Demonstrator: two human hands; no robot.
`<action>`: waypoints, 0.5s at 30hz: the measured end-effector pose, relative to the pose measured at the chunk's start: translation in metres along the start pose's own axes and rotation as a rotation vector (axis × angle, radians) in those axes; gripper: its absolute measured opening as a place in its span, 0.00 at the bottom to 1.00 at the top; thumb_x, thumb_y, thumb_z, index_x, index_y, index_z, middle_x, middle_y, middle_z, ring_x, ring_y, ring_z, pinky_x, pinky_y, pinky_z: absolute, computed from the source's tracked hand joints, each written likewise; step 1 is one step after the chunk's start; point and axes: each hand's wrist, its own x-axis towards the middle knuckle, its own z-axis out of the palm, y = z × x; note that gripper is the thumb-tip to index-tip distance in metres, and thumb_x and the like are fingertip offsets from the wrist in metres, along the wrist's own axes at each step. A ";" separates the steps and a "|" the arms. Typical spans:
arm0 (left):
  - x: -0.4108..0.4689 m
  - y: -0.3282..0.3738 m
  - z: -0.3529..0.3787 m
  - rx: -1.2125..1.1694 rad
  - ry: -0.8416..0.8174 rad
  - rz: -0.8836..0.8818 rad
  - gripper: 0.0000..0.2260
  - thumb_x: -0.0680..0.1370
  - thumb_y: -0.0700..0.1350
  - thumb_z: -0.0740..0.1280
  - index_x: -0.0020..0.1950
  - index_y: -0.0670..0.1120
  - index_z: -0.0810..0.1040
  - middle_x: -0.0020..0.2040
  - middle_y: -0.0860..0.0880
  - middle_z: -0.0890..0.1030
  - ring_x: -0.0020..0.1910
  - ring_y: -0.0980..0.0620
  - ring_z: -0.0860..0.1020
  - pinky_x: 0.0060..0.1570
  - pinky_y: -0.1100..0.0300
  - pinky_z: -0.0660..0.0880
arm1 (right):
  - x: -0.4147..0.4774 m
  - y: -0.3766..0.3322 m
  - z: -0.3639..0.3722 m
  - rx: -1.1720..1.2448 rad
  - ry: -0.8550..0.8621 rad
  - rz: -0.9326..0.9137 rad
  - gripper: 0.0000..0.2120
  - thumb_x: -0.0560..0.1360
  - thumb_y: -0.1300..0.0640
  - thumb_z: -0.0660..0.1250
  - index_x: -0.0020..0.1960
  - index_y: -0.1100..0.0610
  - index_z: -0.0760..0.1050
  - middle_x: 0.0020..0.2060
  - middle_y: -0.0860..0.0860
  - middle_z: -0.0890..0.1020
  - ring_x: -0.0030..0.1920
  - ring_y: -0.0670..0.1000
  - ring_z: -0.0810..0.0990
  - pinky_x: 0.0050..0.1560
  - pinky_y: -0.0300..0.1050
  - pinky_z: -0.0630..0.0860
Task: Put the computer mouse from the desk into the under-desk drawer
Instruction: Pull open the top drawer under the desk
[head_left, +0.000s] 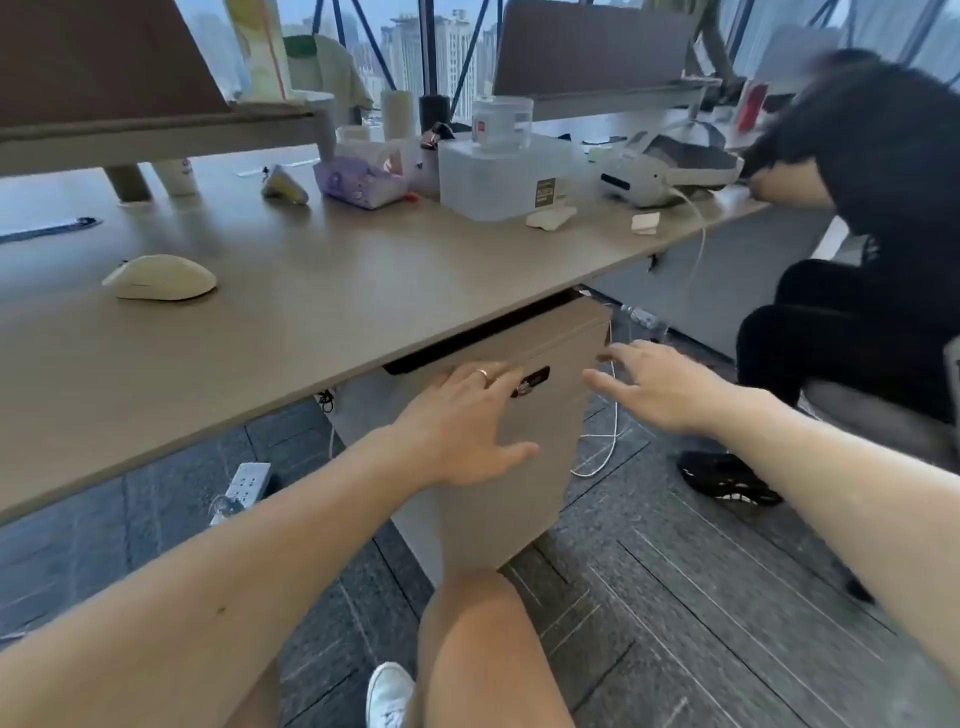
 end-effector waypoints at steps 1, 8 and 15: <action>0.001 -0.005 0.008 0.016 0.013 -0.026 0.39 0.77 0.66 0.63 0.82 0.48 0.55 0.81 0.46 0.59 0.79 0.45 0.57 0.77 0.47 0.58 | 0.002 -0.002 0.011 0.022 0.006 0.000 0.40 0.73 0.26 0.49 0.73 0.51 0.68 0.66 0.54 0.76 0.66 0.57 0.75 0.65 0.60 0.72; -0.001 -0.043 0.050 0.034 0.203 -0.111 0.33 0.80 0.55 0.66 0.81 0.45 0.58 0.80 0.47 0.62 0.75 0.47 0.61 0.72 0.53 0.57 | 0.041 -0.014 0.073 0.187 -0.046 0.030 0.25 0.77 0.37 0.60 0.66 0.53 0.74 0.53 0.53 0.84 0.52 0.56 0.82 0.56 0.54 0.79; 0.004 -0.049 0.074 0.016 0.444 -0.091 0.24 0.79 0.43 0.68 0.76 0.44 0.70 0.72 0.47 0.74 0.67 0.46 0.71 0.63 0.52 0.64 | 0.081 -0.024 0.110 0.415 -0.040 0.102 0.17 0.78 0.44 0.65 0.53 0.58 0.79 0.47 0.60 0.84 0.46 0.61 0.82 0.46 0.49 0.78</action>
